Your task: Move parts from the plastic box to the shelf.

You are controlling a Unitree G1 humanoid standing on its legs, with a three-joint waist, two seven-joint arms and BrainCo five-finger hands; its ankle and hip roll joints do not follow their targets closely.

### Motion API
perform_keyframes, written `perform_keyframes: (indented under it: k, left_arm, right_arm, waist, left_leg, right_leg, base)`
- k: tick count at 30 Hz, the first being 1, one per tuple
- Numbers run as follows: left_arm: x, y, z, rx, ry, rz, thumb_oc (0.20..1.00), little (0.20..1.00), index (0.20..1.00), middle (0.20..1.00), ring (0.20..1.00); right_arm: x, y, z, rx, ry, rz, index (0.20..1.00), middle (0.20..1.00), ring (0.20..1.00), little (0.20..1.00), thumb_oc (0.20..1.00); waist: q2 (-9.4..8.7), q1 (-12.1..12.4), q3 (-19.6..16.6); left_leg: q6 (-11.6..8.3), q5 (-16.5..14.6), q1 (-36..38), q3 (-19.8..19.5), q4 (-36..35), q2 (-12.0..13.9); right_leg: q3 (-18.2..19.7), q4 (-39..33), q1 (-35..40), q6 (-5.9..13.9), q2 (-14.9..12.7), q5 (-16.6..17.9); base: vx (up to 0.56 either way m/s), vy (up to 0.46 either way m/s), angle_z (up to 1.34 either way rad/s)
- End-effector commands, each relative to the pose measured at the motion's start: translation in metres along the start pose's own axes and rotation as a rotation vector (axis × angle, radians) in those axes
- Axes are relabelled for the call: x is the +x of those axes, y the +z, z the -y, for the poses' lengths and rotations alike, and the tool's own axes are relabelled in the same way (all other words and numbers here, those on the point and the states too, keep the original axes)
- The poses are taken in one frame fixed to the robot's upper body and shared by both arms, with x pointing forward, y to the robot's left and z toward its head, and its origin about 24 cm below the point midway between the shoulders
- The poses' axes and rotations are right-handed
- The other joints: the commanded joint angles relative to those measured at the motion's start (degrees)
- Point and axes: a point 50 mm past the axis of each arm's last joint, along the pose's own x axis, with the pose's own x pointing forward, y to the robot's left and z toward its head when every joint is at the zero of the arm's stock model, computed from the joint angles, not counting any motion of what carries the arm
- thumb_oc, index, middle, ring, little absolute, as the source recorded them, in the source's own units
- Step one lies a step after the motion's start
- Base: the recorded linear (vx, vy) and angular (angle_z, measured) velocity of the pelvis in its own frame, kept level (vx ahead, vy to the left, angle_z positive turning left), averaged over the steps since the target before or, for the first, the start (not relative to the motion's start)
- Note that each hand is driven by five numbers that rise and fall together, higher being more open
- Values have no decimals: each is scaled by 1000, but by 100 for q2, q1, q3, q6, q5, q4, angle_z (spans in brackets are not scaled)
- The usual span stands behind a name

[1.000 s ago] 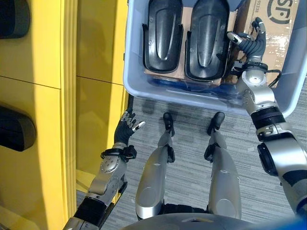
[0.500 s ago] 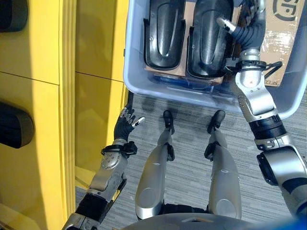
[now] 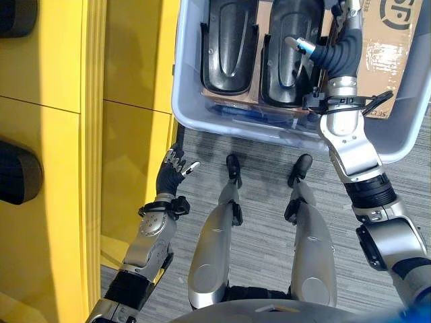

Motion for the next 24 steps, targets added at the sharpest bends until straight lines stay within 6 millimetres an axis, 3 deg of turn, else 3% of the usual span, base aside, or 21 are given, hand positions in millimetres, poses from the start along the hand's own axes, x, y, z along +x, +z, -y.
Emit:
perform_keyframes:
  k: [1, 6, 8, 12, 17, 24]
  left_arm:
    - [-16, 13, -11, 32, -8, 57, 1000, 1000, 1000, 1000, 1000]
    - [-16, 9, -8, 14, -22, 40, 1000, 1000, 1000, 1000, 1000]
    - [-17, 6, -7, 12, -31, 28, 1000, 1000, 1000, 1000, 1000]
    - [-17, 3, -5, 8, -43, 13, 1000, 1000, 1000, 1000, 1000]
    - [-16, 0, -1, -2, -46, 1, 1000, 1000, 1000, 1000, 1000]
    - [-14, -2, 4, -2, -47, 2, 1000, 1000, 1000, 1000, 1000]
  right_arm:
    - [14, 20, -7, 80, 18, 66, 1000, 1000, 1000, 1000, 1000]
    - [21, -9, -6, 112, -6, -85, 1000, 1000, 1000, 1000, 1000]
    - [23, -34, -3, 149, -51, -220, 1000, 1000, 1000, 1000, 1000]
    - [25, -61, 4, 180, -121, -366, 1000, 1000, 1000, 1000, 1000]
    - [21, -76, 18, 166, -222, -432, 1000, 1000, 1000, 1000, 1000]
    - [13, -83, 33, 180, -330, -440, 1000, 1000, 1000, 1000, 1000]
  waist:
    - [-222, 139, -74]
    - [-185, 210, -73]
    - [-150, 255, -72]
    - [-111, 294, -71]
    - [-79, 295, -71]
    - [-80, 244, -71]
  left_leg:
    - [-432, -340, -102, -255, 452, 300]
    - [-447, -318, -165, -266, 450, 300]
    - [-451, -300, -183, -273, 421, 300]
    - [-463, -281, -215, -275, 392, 312]
    - [-467, -274, -275, -301, 367, 312]
    - [-459, -294, -317, -289, 382, 315]
  right_leg:
    - [350, 19, 48, 698, -341, -273]
    - [329, 28, -17, 692, -343, -264]
    - [316, 28, -38, 695, -345, -255]
    - [313, 26, -99, 702, -344, -251]
    - [306, 47, -172, 715, -339, -262]
    - [337, 57, -241, 723, -334, -277]
  base:
    - [0, 0, 0]
    - [0, 0, 0]
    - [-15, 8, 5]
    - [-9, 10, 7]
    - [0, 2, 1]
    - [0, 0, 0]
